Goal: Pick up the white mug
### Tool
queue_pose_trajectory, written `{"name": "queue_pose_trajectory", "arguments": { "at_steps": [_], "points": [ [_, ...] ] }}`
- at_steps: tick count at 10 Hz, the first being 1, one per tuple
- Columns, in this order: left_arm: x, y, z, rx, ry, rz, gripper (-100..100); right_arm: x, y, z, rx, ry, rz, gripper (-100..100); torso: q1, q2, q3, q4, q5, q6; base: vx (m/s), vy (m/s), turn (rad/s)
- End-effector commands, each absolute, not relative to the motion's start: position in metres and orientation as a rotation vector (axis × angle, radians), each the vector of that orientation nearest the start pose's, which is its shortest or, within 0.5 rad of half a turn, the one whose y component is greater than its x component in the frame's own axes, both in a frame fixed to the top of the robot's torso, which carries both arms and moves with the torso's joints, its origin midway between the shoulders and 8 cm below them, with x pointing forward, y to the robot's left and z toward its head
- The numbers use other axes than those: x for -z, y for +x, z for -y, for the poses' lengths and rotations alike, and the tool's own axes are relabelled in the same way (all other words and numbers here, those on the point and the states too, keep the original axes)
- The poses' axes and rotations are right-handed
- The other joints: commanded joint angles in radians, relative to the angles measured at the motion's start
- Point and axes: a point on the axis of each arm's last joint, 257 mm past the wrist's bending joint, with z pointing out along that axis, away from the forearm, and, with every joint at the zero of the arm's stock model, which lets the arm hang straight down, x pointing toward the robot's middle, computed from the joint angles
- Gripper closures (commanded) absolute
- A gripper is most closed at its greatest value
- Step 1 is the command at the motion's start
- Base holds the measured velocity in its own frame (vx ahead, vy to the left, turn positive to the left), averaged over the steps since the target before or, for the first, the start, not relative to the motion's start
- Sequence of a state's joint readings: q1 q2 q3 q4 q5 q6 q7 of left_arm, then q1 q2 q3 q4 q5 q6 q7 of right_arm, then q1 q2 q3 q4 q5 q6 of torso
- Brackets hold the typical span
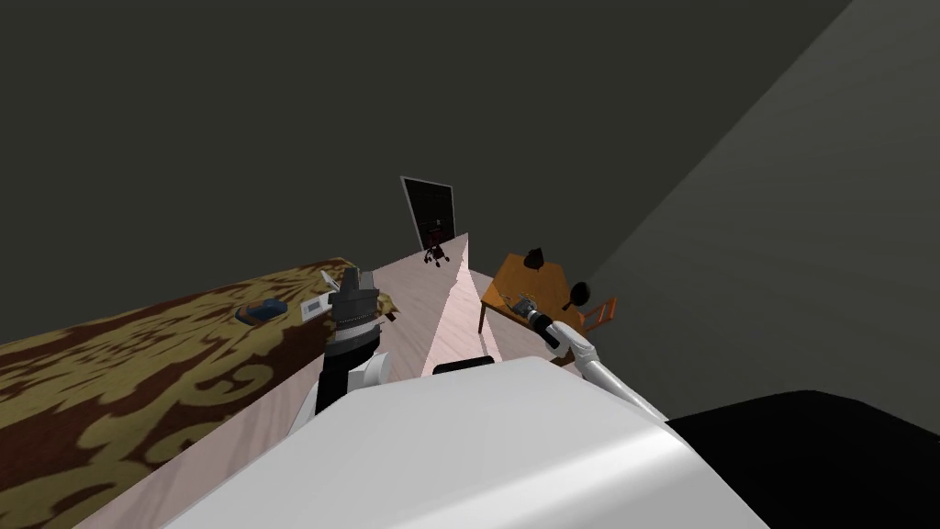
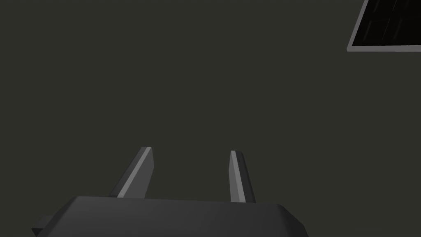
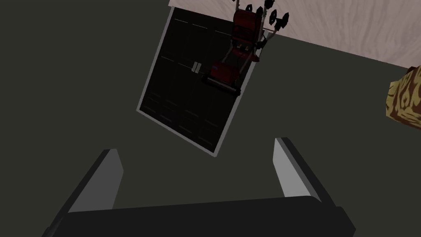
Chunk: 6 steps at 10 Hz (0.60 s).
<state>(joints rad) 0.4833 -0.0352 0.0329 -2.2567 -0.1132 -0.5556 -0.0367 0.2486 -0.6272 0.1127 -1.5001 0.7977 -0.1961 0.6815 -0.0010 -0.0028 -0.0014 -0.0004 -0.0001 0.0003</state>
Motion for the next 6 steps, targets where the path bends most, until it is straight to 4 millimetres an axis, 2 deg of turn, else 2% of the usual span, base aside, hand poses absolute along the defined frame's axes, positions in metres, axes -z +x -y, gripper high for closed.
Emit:
{"name": "queue_pose_trajectory", "arguments": {
  "at_steps": [1, 2, 3, 5, 6],
  "points": [
    [-0.029, 0.341, -0.276, 1.181, -0.557, -0.627, 0, 0.355, 0.428, 0.377, 0.248, -0.624, -1.833, -100, 0.000, 0.000, 0.000, 0.000, 0.000, 0.000, 0.039, 0.004, 0.032],
    [-0.029, 0.341, -0.276, 1.181, -0.557, -0.627, 0, 0.366, 0.422, 0.390, 0.305, -0.679, -1.856, -100, 0.000, 0.000, 0.000, 0.000, 0.000, 0.000, 0.038, 0.006, 0.051],
    [-0.029, 0.341, -0.276, 1.181, -0.557, -0.627, 0, 0.371, 0.420, 0.395, 0.309, -0.677, -1.870, -100, 0.000, 0.000, 0.000, 0.000, 0.000, 0.000, 0.026, 0.000, 0.029],
    [-0.029, 0.341, -0.276, 1.181, -0.557, -0.627, 0, 0.399, 0.402, 0.425, 0.418, -0.781, -1.931, -100, -0.001, 0.001, 0.000, 0.000, 0.000, 0.000, 0.044, -0.008, 0.072],
    [-0.029, 0.341, -0.276, 1.181, -0.557, -0.627, 0, 0.402, 0.400, 0.428, 0.420, -0.780, -1.940, -100, -0.001, -0.001, 0.000, 0.000, 0.000, 0.000, 0.048, -0.005, 0.026]
  ]
}}
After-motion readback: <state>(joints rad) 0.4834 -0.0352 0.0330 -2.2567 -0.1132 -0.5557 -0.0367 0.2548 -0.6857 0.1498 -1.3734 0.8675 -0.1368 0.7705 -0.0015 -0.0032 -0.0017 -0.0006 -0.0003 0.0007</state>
